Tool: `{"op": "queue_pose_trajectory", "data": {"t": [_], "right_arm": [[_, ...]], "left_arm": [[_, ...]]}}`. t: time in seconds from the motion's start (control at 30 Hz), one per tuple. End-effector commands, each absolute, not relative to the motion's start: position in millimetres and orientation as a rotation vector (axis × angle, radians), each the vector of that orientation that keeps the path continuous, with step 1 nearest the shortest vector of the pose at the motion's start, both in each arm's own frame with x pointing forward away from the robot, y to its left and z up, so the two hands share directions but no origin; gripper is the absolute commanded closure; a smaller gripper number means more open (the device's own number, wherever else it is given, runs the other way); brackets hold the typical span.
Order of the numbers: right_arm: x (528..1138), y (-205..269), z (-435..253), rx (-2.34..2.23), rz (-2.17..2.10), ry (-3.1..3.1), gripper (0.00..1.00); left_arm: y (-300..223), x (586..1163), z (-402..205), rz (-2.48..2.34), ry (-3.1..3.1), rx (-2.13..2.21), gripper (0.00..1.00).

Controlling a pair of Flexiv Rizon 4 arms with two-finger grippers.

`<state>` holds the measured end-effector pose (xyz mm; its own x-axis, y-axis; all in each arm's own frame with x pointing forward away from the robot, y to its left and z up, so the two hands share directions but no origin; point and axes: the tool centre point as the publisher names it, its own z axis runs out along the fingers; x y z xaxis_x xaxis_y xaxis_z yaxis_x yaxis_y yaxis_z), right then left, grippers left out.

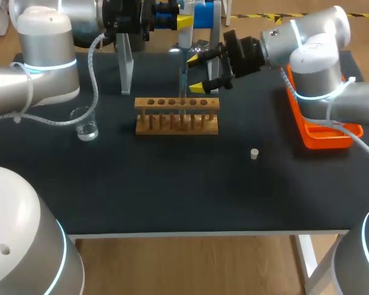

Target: Invert the test tube, pick up the pipette, mount the tip to pipette, aspirate from beaker and dispense into the tube, eject the tip, return the pipette, and cap with the stopper.

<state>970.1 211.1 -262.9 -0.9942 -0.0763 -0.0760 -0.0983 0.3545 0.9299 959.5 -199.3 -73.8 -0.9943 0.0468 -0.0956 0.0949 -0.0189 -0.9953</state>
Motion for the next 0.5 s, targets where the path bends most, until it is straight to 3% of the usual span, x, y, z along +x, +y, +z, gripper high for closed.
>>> {"op": "queue_pose_trajectory", "data": {"t": [0.03, 0.5], "right_arm": [[977, 223, -271, -0.163, 1.748, 2.592, 0.0], [978, 239, -296, -0.129, 1.653, 2.615, 0.0]], "left_arm": [[-199, 961, -73, -2.214, 2.181, 0.163, 1.0], [-199, 961, -73, -2.214, 2.181, 0.163, 1.0]]}}
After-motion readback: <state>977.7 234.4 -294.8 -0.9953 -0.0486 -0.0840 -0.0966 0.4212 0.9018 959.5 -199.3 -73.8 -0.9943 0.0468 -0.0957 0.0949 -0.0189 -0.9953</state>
